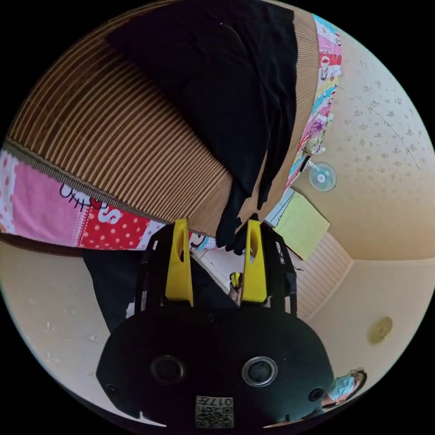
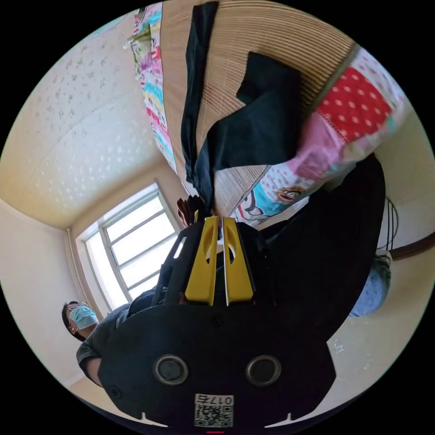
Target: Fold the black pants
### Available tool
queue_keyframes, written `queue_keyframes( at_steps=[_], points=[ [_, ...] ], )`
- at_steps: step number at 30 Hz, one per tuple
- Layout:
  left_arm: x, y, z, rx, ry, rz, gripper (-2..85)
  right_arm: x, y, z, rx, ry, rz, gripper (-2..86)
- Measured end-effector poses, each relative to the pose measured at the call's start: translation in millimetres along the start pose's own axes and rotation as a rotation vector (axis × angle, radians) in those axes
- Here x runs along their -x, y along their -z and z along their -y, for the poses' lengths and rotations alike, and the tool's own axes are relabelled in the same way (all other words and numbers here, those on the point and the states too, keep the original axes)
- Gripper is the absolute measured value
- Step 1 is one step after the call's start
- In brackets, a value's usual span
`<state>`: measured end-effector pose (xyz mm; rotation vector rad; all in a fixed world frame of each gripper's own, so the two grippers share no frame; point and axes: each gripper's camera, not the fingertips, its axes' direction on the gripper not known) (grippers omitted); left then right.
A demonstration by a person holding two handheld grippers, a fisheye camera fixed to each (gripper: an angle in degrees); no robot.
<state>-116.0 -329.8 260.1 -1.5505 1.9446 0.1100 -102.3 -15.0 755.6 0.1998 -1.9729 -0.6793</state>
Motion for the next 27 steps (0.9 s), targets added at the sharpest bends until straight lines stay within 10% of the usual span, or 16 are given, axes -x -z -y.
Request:
queue_keyframes(
  at_steps=[7, 12, 16, 22, 27],
  points=[
    [21, 56, 18, -0.484, 0.298, -0.267, 12.0, 5, 45, -107, -0.126, 0.006, 0.257, 3.5],
    [37, 75, 22, -0.437, 0.246, -0.372, 4.5, -3, 101, -155, -0.283, -0.124, 0.38, 5.1],
    [56, 87, 24, -0.062, -0.204, -0.985, 3.5, -7, 139, -164, -0.324, -0.218, 0.421, 7.6],
    [102, 181, -50, -0.278, -0.005, -0.194, 1.9, 23, 168, -124, -0.328, -0.333, 0.283, 11.3],
    [106, 201, -82, -0.333, 0.1, -0.15, 1.7, 75, 170, -50, -0.258, -0.366, 0.025, 12.8]
  ],
)
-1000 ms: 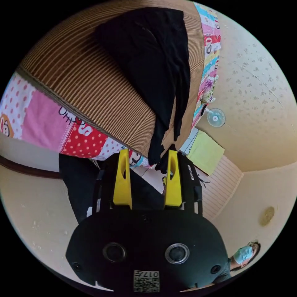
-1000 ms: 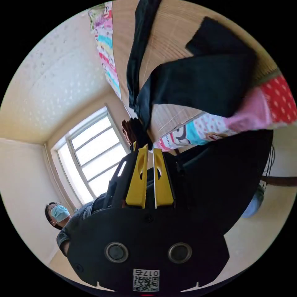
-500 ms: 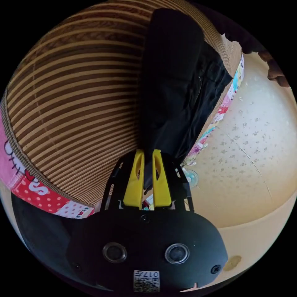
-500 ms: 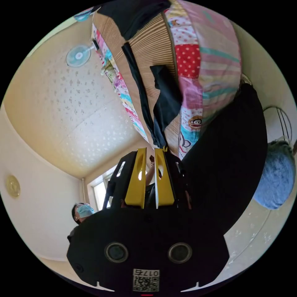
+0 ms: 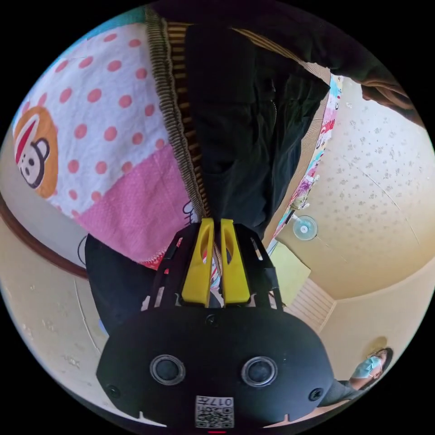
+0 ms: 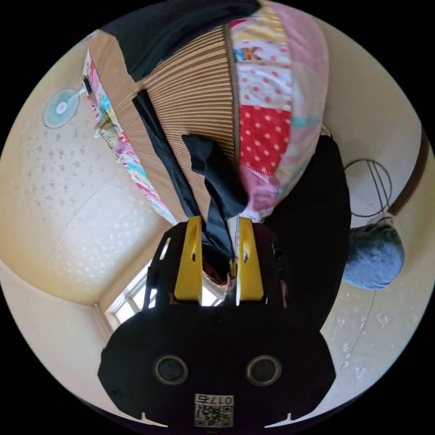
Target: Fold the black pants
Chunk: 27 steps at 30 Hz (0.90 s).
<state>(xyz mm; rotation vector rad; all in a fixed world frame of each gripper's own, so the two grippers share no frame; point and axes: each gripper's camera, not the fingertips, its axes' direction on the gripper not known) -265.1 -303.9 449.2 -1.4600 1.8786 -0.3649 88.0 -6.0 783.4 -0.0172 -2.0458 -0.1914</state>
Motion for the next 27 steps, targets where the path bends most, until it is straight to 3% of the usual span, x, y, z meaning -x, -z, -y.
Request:
queue_keyframes(
  at_steps=[6, 9, 13, 15, 20, 24, 27],
  points=[
    [-10, 14, -14, -0.01, 0.026, -0.008, 1.8, 74, -31, 62, 0.037, 0.035, -0.441, 16.6],
    [-21, 19, -19, -0.008, 0.028, 0.032, 2.0, 85, -38, 80, 0.049, 0.059, -0.508, 12.2],
    [-38, 22, -18, 0.033, -0.005, 0.113, 2.2, 100, -65, 99, 0.234, 0.077, -0.655, 3.8],
    [-47, 25, -18, 0.054, -0.041, 0.113, 2.0, 133, -70, 95, 0.285, 0.227, -0.635, 3.1],
    [-77, 41, -33, 0.077, -0.294, 0.001, 1.1, 229, -1, 28, 0.204, 0.728, -0.279, 2.1],
    [-68, 51, -54, 0.032, -0.329, -0.081, 0.5, 215, 74, -1, 0.063, 0.773, -0.125, 1.6],
    [-54, 40, -73, 0.013, -0.28, -0.073, 0.4, 151, 121, 1, -0.08, 0.602, -0.12, 1.3]
  ],
)
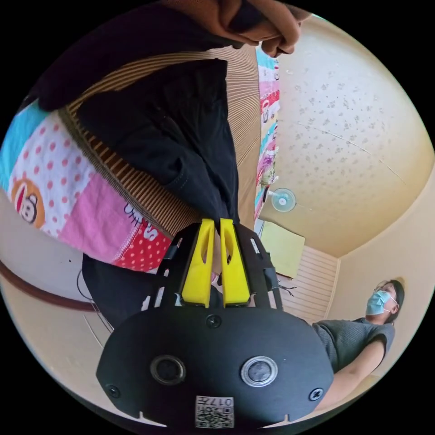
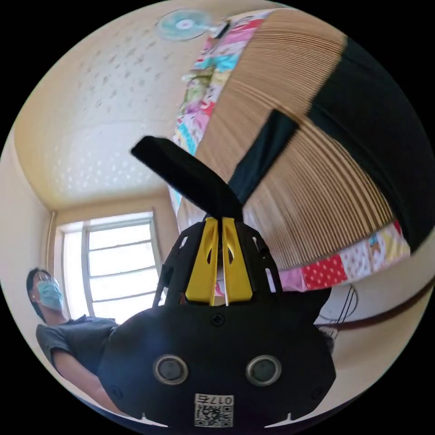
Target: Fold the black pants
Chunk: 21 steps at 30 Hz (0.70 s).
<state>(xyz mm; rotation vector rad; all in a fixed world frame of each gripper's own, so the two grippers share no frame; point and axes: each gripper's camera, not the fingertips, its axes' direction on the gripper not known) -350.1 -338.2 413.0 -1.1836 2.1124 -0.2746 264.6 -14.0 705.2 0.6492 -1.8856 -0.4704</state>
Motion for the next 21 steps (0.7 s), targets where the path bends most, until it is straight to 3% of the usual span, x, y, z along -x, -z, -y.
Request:
queue_keyframes(
  at_steps=[5, 7, 12, 16, 21],
  points=[
    [42, -28, -44, 0.005, 0.217, 0.058, 0.7, -133, 18, -84, -0.144, -0.46, 0.054, 0.8],
    [47, -29, -55, -0.026, 0.259, 0.074, 0.7, -147, 22, -105, -0.189, -0.506, 0.03, 0.7],
    [1, -35, -46, -0.015, 0.171, 0.208, 0.7, -111, 25, -82, -0.118, -0.35, -0.164, 0.6],
    [-84, -65, 5, 0.024, 0.031, 0.328, 0.6, -42, 6, 5, 0.02, -0.125, -0.344, 0.6],
    [-162, -132, 88, -0.042, -0.032, 0.508, 0.2, 32, -39, 124, 0.029, 0.012, -0.34, 0.9]
  ],
)
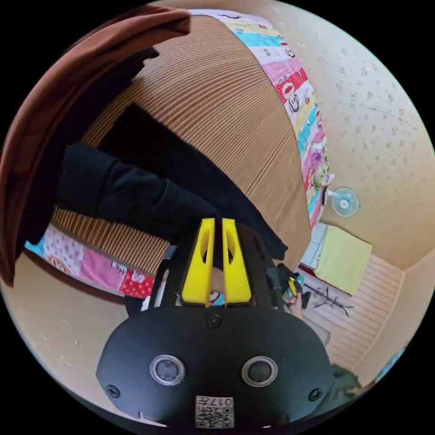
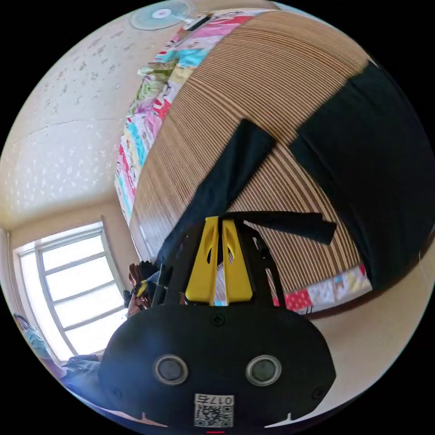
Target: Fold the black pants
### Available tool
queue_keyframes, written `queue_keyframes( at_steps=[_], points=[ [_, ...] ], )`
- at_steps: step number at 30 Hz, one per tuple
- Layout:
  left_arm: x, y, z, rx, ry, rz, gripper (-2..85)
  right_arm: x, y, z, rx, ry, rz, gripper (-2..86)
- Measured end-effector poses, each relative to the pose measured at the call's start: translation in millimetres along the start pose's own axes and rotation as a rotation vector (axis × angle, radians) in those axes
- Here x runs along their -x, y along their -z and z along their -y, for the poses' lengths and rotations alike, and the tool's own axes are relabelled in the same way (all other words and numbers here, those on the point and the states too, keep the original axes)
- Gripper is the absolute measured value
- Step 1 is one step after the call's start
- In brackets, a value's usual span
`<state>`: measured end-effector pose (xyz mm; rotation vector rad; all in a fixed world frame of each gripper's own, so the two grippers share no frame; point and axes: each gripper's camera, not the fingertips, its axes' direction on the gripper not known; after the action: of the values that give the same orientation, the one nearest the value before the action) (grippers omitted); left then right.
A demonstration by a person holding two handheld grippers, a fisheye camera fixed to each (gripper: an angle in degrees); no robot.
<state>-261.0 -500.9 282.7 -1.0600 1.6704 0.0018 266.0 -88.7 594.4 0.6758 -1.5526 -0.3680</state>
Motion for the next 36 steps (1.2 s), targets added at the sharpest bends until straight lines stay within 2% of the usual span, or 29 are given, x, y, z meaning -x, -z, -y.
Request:
queue_keyframes(
  at_steps=[2, 4, 6, 8, 12, 15, 16, 19, 25, 29, 31, 36],
  points=[
    [-29, -7, 21, -0.186, 0.048, 0.014, -0.6, 27, -8, 49, -0.032, 0.022, 0.009, 1.1],
    [-45, -19, 28, -0.265, 0.052, 0.004, -0.7, 40, -17, 77, -0.028, 0.021, -0.051, 1.0],
    [-60, -43, 32, -0.254, 0.018, 0.001, -0.7, 52, -34, 94, 0.0, 0.051, -0.161, 0.9],
    [-81, -87, 32, -0.149, -0.113, 0.013, -0.7, 63, -72, 104, 0.088, 0.084, -0.287, 0.8],
    [-105, -164, 13, 0.105, -0.394, 0.052, -0.6, 67, -141, 97, 0.303, 0.223, -0.336, 0.6],
    [-102, -229, -13, 0.337, -0.506, 0.3, -0.5, 46, -198, 72, 0.516, 0.253, -0.456, 0.6],
    [-98, -244, -25, 0.368, -0.543, 0.367, -0.5, 40, -201, 59, 0.501, 0.285, -0.45, 0.6],
    [-92, -246, -38, 0.333, -0.541, 0.369, -0.4, 18, -180, 30, 0.437, 0.26, -0.386, 0.5],
    [-87, -257, -53, 0.421, -0.519, 0.45, -0.5, -50, -147, -47, 0.531, 0.115, -0.274, 1.0],
    [-70, -254, -59, 0.446, -0.372, 0.422, -0.5, -96, -129, -72, 0.688, 0.034, -0.096, 2.4],
    [-64, -245, -64, 0.415, -0.328, 0.381, -0.5, -104, -106, -70, 0.639, 0.041, -0.042, 3.8],
    [-46, -214, -86, 0.286, -0.222, 0.27, -0.6, -122, -24, -32, 0.27, -0.064, 0.028, 9.7]
  ],
)
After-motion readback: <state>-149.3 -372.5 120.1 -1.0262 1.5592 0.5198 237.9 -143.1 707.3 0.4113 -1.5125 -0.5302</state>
